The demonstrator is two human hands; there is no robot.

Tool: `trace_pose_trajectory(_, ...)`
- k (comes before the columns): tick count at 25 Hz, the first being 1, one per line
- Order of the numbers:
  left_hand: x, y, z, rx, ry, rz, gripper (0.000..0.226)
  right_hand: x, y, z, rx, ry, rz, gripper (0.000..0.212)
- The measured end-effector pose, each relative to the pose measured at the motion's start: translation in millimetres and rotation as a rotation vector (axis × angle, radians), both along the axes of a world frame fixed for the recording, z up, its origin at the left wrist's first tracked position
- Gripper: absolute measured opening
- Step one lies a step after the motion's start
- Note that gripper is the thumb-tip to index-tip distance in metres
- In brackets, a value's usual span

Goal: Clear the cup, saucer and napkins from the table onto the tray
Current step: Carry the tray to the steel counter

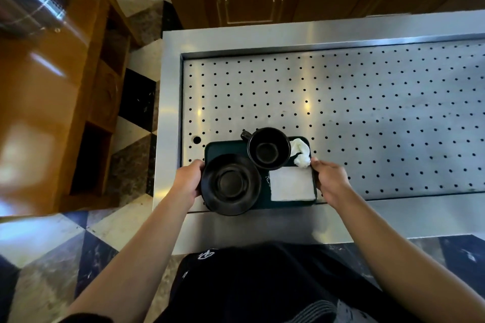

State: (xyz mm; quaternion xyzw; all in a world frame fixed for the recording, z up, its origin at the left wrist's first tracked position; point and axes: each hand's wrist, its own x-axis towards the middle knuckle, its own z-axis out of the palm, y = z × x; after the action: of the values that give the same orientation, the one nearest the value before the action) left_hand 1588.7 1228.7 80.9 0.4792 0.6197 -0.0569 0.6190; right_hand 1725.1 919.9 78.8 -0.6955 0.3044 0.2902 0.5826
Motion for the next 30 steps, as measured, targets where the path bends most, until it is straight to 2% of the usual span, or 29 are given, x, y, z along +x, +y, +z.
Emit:
trace_pose_trajectory(15, 8.3, -8.4, -25.6, -0.009, 0.100, 0.028, 0.018, 11.1, -0.9, -30.7, -0.045, 0.037, 0.005, 0.015)
trace_pose_trajectory(30, 7.1, -11.6, -39.3, -0.004, 0.103, -0.020, 0.028, 12.5, -10.5, -40.6, -0.053, 0.071, 0.064, 0.022)
